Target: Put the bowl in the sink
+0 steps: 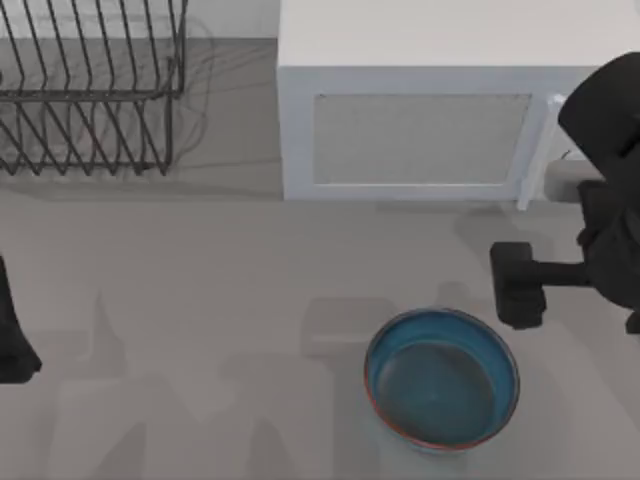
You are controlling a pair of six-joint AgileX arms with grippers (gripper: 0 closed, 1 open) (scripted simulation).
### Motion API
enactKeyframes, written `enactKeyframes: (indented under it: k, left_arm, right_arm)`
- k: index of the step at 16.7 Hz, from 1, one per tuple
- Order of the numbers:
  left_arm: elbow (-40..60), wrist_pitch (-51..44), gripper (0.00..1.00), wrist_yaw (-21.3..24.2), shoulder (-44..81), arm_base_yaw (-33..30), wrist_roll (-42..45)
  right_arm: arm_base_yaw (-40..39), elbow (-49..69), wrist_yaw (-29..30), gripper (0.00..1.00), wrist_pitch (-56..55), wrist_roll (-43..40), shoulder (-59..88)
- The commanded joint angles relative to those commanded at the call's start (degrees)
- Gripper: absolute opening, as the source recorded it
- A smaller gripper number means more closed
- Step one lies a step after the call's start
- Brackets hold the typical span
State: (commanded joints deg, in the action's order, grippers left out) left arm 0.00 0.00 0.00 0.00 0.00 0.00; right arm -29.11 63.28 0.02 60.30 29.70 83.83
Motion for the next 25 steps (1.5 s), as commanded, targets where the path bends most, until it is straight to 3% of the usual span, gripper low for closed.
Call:
enactKeyframes:
  k: [5, 11, 20, 25]
  left_arm:
    - [0.0, 0.0, 1.00, 0.0, 0.0, 0.0, 0.0]
    - [0.0, 0.0, 1.00, 0.0, 0.0, 0.0, 0.0]
    - [0.0, 0.0, 1.00, 0.0, 0.0, 0.0, 0.0]
    - [0.0, 0.0, 1.00, 0.0, 0.0, 0.0, 0.0]
  right_arm:
    - [-4.0, 9.4, 0.0, 1.00, 7.7, 4.1, 10.5]
    - [-3.9, 9.5, 0.0, 1.00, 7.7, 4.2, 10.8]
    - [-4.3, -3.8, 0.0, 1.00, -12.3, 4.5, 17.3]
    - [-4.4, -5.8, 0.0, 1.00, -15.0, 4.6, 18.4]
